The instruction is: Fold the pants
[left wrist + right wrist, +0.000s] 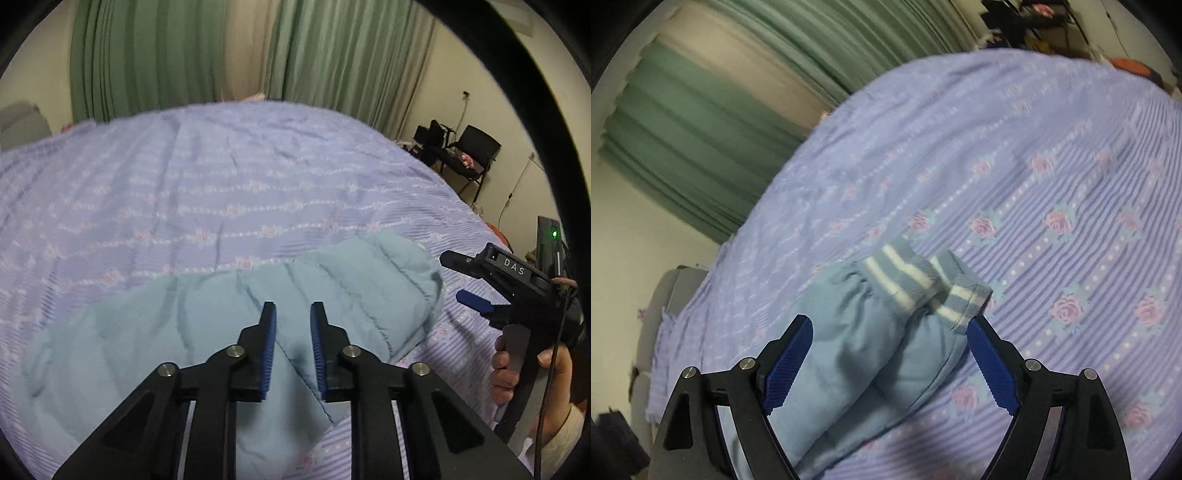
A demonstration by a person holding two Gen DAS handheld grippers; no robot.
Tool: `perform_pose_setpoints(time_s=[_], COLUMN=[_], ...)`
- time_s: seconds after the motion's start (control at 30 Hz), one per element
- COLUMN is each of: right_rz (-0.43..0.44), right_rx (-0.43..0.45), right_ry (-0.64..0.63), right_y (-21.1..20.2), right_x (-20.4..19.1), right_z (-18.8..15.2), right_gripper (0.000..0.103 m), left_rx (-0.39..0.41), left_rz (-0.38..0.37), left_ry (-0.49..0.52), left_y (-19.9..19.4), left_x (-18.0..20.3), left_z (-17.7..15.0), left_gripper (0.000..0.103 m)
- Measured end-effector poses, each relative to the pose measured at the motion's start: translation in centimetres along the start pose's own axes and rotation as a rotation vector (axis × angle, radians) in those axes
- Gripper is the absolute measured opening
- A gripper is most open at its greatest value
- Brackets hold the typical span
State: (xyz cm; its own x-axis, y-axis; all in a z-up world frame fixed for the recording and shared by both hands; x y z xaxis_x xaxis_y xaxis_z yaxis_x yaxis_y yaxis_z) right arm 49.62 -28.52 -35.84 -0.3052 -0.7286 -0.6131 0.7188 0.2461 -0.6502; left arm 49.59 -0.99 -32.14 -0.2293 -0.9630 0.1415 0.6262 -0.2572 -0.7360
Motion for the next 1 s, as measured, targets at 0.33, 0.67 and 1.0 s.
perform_pose_setpoints(time_s=[0.33,0.67,1.0], right_rz=[0.039,0.066,-0.061], right_rx=[-0.078,-0.093,0.044], right_ry=[0.027,0.015,-0.198], right_y=[4.3,5.0,-2.1], right_x=[1.0,0.8,-2.4], right_z=[-1.0,-1.9,-3.2], right_gripper=[0.086,0.086,0.052], left_rx=[-0.2,-0.221,-0.239], left_rz=[-0.009,-0.016,-0.074], left_ry=[-0.143,-0.074,-0.125], left_y=[4.3,3.4,3.4], left_x=[-1.7,-1.3,-1.9], left_z=[-4.6,-6.7,-6.6], left_gripper=[0.003,0.003,0.003])
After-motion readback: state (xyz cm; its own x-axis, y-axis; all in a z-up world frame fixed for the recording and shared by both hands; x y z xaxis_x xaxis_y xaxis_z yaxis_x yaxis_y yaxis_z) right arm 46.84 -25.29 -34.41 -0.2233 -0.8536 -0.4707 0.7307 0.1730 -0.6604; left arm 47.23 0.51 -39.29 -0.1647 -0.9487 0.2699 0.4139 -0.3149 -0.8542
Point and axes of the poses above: each gripper's, at about its wrist camera, not at the fingertips, and y roughly the way its jaws point, x to its right, z to its top, the point moved 3 cm from there along y, roughly the way its jaws point, and after that the axes turned 3 degrees about z, right-handed, at the moved point
